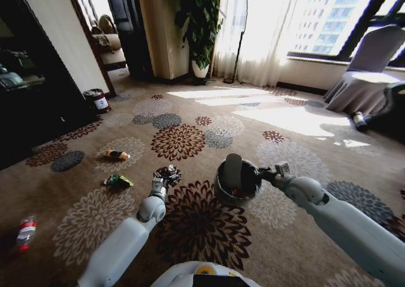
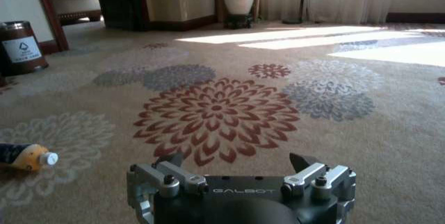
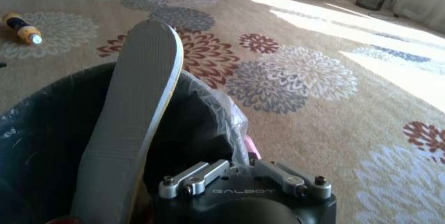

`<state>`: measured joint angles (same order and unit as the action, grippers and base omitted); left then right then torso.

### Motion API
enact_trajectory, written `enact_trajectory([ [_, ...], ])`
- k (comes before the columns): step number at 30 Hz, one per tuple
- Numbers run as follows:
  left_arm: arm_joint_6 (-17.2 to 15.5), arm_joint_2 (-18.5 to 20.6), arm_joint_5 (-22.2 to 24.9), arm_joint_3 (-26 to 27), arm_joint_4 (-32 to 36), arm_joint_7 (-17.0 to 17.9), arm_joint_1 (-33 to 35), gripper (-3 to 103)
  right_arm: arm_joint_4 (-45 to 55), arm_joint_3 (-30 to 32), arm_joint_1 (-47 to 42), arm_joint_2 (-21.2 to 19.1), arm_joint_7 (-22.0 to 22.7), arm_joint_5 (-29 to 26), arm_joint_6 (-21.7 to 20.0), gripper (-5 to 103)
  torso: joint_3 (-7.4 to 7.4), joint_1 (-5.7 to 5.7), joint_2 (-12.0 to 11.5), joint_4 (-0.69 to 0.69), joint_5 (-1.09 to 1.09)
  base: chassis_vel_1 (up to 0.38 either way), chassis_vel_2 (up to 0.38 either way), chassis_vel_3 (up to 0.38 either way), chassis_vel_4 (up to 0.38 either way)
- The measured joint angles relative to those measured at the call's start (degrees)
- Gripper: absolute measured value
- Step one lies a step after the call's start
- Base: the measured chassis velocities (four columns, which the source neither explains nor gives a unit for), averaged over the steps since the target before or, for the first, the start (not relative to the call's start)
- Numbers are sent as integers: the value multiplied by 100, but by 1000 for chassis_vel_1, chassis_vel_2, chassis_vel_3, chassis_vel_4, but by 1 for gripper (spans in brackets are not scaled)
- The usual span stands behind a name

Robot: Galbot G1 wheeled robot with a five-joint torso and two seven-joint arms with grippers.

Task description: Pick up the trash from the ground and place it into the trash bin.

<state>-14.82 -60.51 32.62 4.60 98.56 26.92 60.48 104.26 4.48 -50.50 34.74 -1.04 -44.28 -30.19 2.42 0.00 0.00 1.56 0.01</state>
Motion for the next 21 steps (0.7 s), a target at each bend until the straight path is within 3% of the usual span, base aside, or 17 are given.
enact_trajectory([
  [14,-47,-56,171,57,103,59,79,100,-108,-185,256,87,0,-13,-37,0,-1,0,0,1,0,-126,121,123,-120],
  [17,-118,-191,210,93,118,206,159,100,-91,-156,204,77,0,-26,-40,0,-1,0,0,0,-1,-139,123,132,-115],
  [21,-243,-456,411,125,25,671,191,100,-42,-109,126,58,2,-43,-50,0,0,0,0,-1,-1,-67,80,108,-81],
])
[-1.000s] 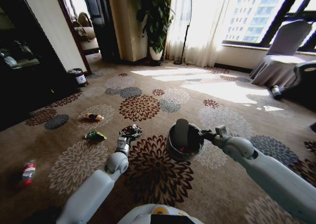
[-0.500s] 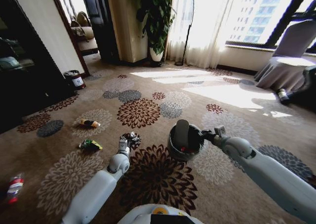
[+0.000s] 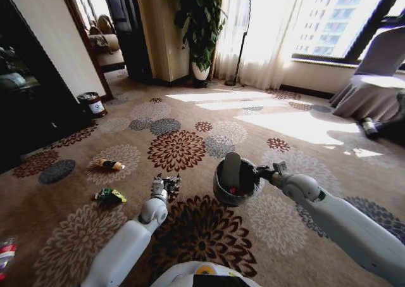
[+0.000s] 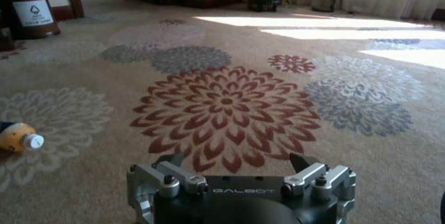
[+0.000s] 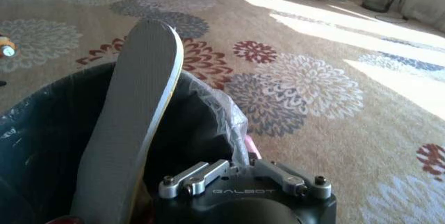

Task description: Pick up the trash from the ground and place it into the trash bin.

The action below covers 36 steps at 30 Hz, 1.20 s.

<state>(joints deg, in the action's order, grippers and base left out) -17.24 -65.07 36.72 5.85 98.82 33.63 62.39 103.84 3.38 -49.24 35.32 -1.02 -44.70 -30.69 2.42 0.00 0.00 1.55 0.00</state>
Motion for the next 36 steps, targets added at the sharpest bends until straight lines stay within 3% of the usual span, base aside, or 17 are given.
enact_trajectory([
  [3,-38,-118,228,1,-134,260,-35,100,14,9,-22,-2,0,0,5,0,0,0,0,1,0,0,0,0,0],
  [6,-31,-326,725,6,-500,831,-229,100,43,10,-37,1,-3,-1,23,0,-1,1,0,3,1,0,0,0,0],
  [9,6,-373,975,44,-833,866,-360,100,68,10,-51,1,-3,-2,37,0,-1,0,0,2,1,0,0,0,0],
  [12,78,-369,1002,89,-1242,488,-464,100,96,10,-79,-11,-3,-3,42,0,-1,0,0,1,0,0,0,0,0],
  [18,53,-394,956,90,-1772,239,-624,100,98,10,-90,-29,-2,-1,74,0,-1,0,0,0,1,0,0,0,0],
  [22,25,-417,872,46,-2340,-201,-841,100,107,7,-136,-27,-2,2,116,0,-1,0,0,2,0,0,0,0,0],
  [26,60,-495,808,-35,-2681,-362,-1024,102,112,7,-178,-37,-3,6,144,0,-1,0,0,1,0,0,0,0,0],
  [34,98,-688,793,-160,-3164,-654,-1298,78,114,9,-200,-76,-2,-6,215,0,-1,0,0,1,0,0,0,0,0],
  [35,94,-724,810,-168,-3228,-663,-1320,68,114,9,-205,-84,-2,-10,229,0,-1,0,0,2,0,0,0,0,0],
  [36,94,-724,810,-168,-3228,-663,-1320,68,114,9,-205,-84,-2,-10,229,0,-1,0,0,2,0,0,0,0,0],
])
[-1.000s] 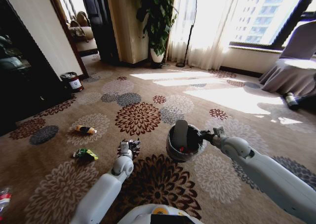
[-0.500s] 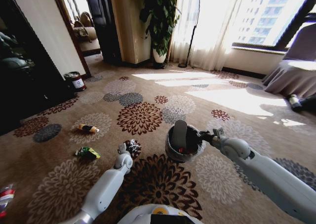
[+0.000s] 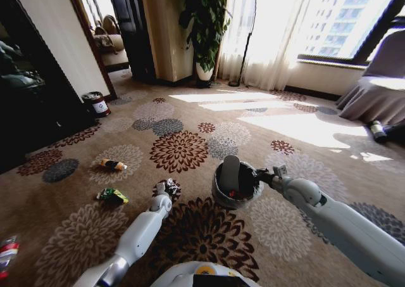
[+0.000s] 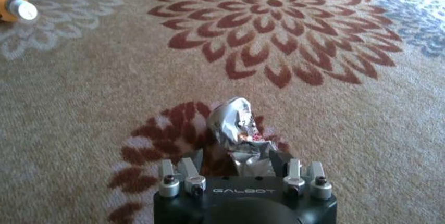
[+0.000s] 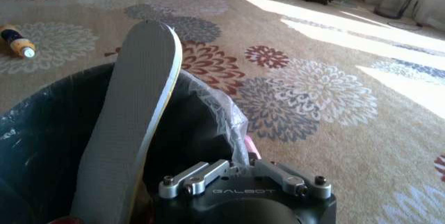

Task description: Pick up the trash from the ground and place it into the trash bin.

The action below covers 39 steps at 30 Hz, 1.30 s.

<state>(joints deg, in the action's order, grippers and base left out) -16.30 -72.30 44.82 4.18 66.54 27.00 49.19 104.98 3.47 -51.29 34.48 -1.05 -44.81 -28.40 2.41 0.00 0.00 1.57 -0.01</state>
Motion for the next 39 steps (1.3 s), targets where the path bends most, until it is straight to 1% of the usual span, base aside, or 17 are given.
enact_trajectory([
  [1,-5,-28,43,-10,-70,-6,-21,68,1,1,-4,-8,0,-5,10,0,0,0,0,-1,0,0,0,0,0],
  [2,-10,-52,99,-20,-128,-13,-36,57,4,3,-9,-14,2,-10,18,0,0,0,0,0,1,0,0,0,0],
  [4,-13,-64,158,-27,-185,-18,-55,57,13,4,-18,-24,1,-20,27,0,0,0,0,-1,1,0,0,0,0],
  [7,-7,-72,223,-43,-283,-66,-87,41,33,5,-38,-43,1,-34,38,0,0,0,0,-1,1,0,0,0,0],
  [8,-7,-72,223,-43,-283,-66,-87,41,33,5,-38,-43,1,-34,38,0,0,0,0,-1,1,0,0,0,0],
  [11,0,-40,225,-44,-236,-94,-72,25,34,1,-39,-34,1,-33,50,0,0,0,0,-1,1,0,0,0,0],
  [14,6,-25,225,-45,-218,-111,-69,14,47,-27,-40,9,0,-32,51,0,0,0,0,-1,0,0,0,0,0],
  [16,7,-22,225,-45,-218,-117,-69,14,53,-33,-40,17,0,-32,51,0,0,0,0,-1,0,0,0,0,0],
  [17,8,-18,225,-46,-218,-128,-72,4,61,-36,-45,29,0,-30,51,0,0,0,0,0,0,0,0,0,0],
  [19,17,-19,225,-53,-234,-148,-85,2,74,-36,-65,34,0,-28,52,0,0,0,0,0,1,0,0,0,0],
  [28,35,-33,174,-48,-122,-77,-54,0,103,34,-163,-5,1,-10,61,0,0,0,0,-2,1,0,0,0,0],
  [32,98,6,-117,-3,274,26,88,22,59,27,-144,19,1,4,68,0,0,0,0,-1,0,0,0,0,0],
  [33,98,6,-117,-3,274,26,88,22,59,27,-144,19,1,4,68,0,0,0,0,-1,0,0,0,0,0],
  [34,101,6,-131,-1,296,88,88,27,44,4,-118,34,1,5,69,0,0,0,0,-1,1,0,0,0,0],
  [37,101,-12,-102,12,159,195,-14,38,24,-46,-53,68,0,2,69,0,0,0,0,0,0,0,0,0,0],
  [38,102,-12,-94,19,65,173,-68,38,22,-57,-34,71,0,-1,68,0,0,0,0,0,1,0,0,0,0],
  [39,110,-2,-93,22,-80,55,-151,43,16,-68,-13,69,0,-6,67,0,0,0,0,0,1,0,0,0,0],
])
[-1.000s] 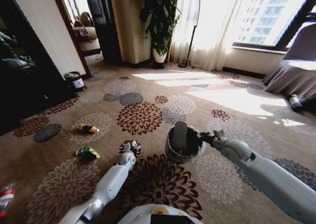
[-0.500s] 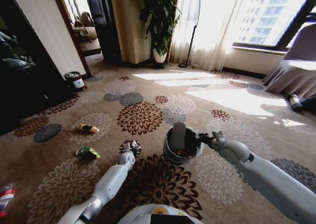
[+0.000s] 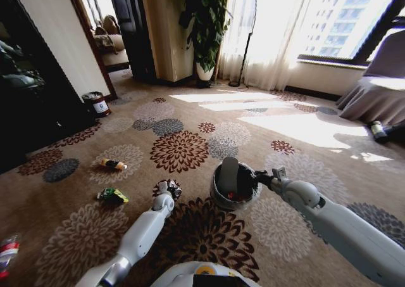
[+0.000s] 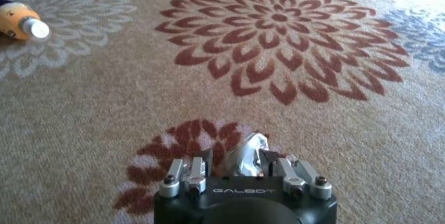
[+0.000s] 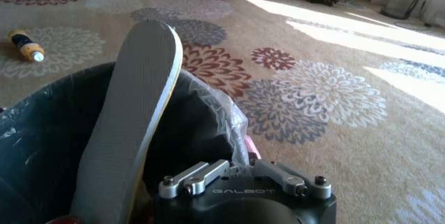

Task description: Pick up the trash from the ground and place it into the trash bin.

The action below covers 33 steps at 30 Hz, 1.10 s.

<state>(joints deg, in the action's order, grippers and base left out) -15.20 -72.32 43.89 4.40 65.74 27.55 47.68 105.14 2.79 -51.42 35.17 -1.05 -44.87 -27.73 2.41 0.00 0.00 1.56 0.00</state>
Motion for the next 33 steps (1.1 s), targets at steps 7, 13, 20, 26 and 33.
enact_trajectory([
  [7,15,35,-272,-7,-430,-574,-243,70,-92,9,12,-67,1,7,3,0,0,0,0,-1,0,0,0,0,0],
  [13,-118,-60,-639,-37,-830,-987,-451,92,-149,13,44,-66,1,18,32,0,0,0,0,-1,0,0,0,0,0],
  [20,-35,-138,-882,-69,-1289,-1259,-608,91,-251,66,-32,-62,0,50,101,0,0,0,0,-1,0,0,0,0,0],
  [26,79,-152,-937,-67,-1429,-1361,-670,70,-295,72,-26,-61,-1,78,135,0,0,0,0,-1,0,0,0,0,0],
  [33,88,-147,-938,-37,-1333,-1427,-622,37,-337,18,76,0,0,97,140,0,0,0,0,0,-1,0,0,0,0],
])
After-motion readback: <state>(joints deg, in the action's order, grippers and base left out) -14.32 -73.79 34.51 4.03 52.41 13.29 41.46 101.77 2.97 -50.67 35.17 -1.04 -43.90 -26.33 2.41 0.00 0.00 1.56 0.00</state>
